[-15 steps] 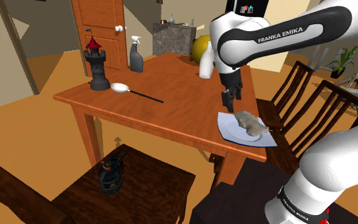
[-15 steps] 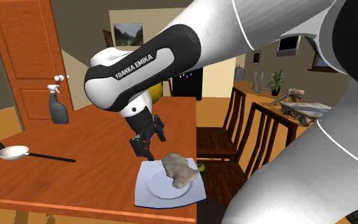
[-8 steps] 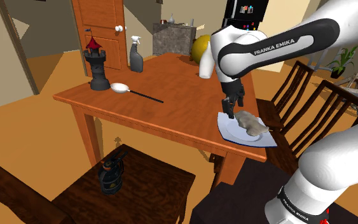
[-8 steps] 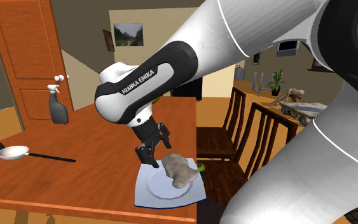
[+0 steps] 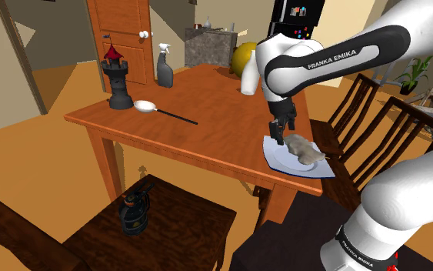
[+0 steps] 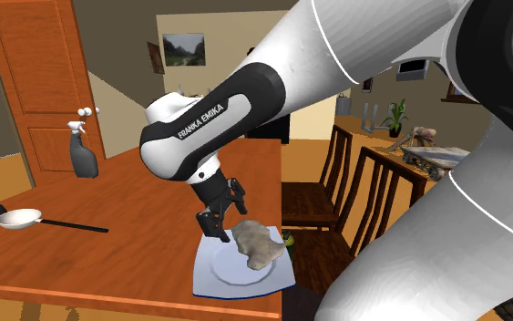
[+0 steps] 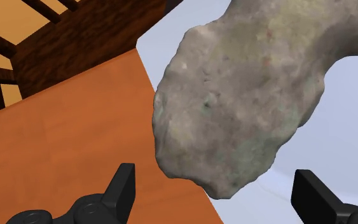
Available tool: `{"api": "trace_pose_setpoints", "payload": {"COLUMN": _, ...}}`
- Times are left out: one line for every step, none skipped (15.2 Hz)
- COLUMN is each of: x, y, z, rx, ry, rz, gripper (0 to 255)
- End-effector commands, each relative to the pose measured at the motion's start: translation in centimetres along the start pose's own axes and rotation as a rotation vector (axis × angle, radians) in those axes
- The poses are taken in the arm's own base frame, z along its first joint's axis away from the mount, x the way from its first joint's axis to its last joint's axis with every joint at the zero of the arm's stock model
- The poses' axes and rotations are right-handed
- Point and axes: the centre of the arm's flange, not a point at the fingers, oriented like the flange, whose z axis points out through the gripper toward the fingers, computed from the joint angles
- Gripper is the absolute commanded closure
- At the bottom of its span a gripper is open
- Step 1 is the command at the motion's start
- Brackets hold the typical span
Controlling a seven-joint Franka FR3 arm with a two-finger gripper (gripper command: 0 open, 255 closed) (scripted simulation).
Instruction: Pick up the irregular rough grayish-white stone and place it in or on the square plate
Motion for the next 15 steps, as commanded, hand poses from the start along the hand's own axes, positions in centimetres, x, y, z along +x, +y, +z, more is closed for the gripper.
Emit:
{"api": "trace_pose_setpoints", "payload": {"x": 0.0, "y": 0.0, "z": 0.0, "rx": 0.000, "ry": 0.000, "rz": 0.000, "gripper": 255}}
{"api": "trace_pose_setpoints", "payload": {"x": 0.0, "y": 0.0, "z": 0.0, "rx": 0.000, "ry": 0.000, "rz": 0.000, "gripper": 255}}
{"api": "trace_pose_setpoints", "payload": {"x": 0.0, "y": 0.0, "z": 0.0, "rx": 0.000, "ry": 0.000, "rz": 0.000, "gripper": 255}}
{"api": "trace_pose_setpoints", "payload": {"x": 0.0, "y": 0.0, "z": 0.0, "rx": 0.000, "ry": 0.000, "rz": 0.000, "gripper": 255}}
{"api": "trace_pose_setpoints", "payload": {"x": 0.0, "y": 0.0, "z": 0.0, "rx": 0.000, "ry": 0.000, "rz": 0.000, "gripper": 255}}
{"api": "trace_pose_setpoints", "payload": {"x": 0.0, "y": 0.0, "z": 0.0, "rx": 0.000, "ry": 0.000, "rz": 0.000, "gripper": 255}}
{"api": "trace_pose_setpoints", "payload": {"x": 0.0, "y": 0.0, "z": 0.0, "rx": 0.000, "ry": 0.000, "rz": 0.000, "gripper": 255}}
{"api": "trace_pose_setpoints", "payload": {"x": 0.0, "y": 0.0, "z": 0.0, "rx": 0.000, "ry": 0.000, "rz": 0.000, "gripper": 255}}
{"api": "trace_pose_setpoints", "payload": {"x": 0.0, "y": 0.0, "z": 0.0, "rx": 0.000, "ry": 0.000, "rz": 0.000, "gripper": 255}}
{"api": "trace_pose_setpoints", "payload": {"x": 0.0, "y": 0.0, "z": 0.0, "rx": 0.000, "ry": 0.000, "rz": 0.000, "gripper": 255}}
{"api": "trace_pose_setpoints", "payload": {"x": -0.2, "y": 0.1, "z": -0.5, "rx": 0.000, "ry": 0.000, "rz": 0.000, "gripper": 255}}
{"api": "trace_pose_setpoints", "payload": {"x": -0.3, "y": 0.3, "z": -1.0, "rx": 0.000, "ry": 0.000, "rz": 0.000, "gripper": 255}}
{"api": "trace_pose_setpoints", "payload": {"x": -0.5, "y": 0.5, "z": -1.4, "rx": 0.000, "ry": 0.000, "rz": 0.000, "gripper": 255}}
{"api": "trace_pose_setpoints", "payload": {"x": -0.7, "y": 0.6, "z": -1.9, "rx": 0.000, "ry": 0.000, "rz": 0.000, "gripper": 255}}
{"api": "trace_pose_setpoints", "payload": {"x": -0.8, "y": 0.8, "z": -2.4, "rx": 0.000, "ry": 0.000, "rz": 0.000, "gripper": 255}}
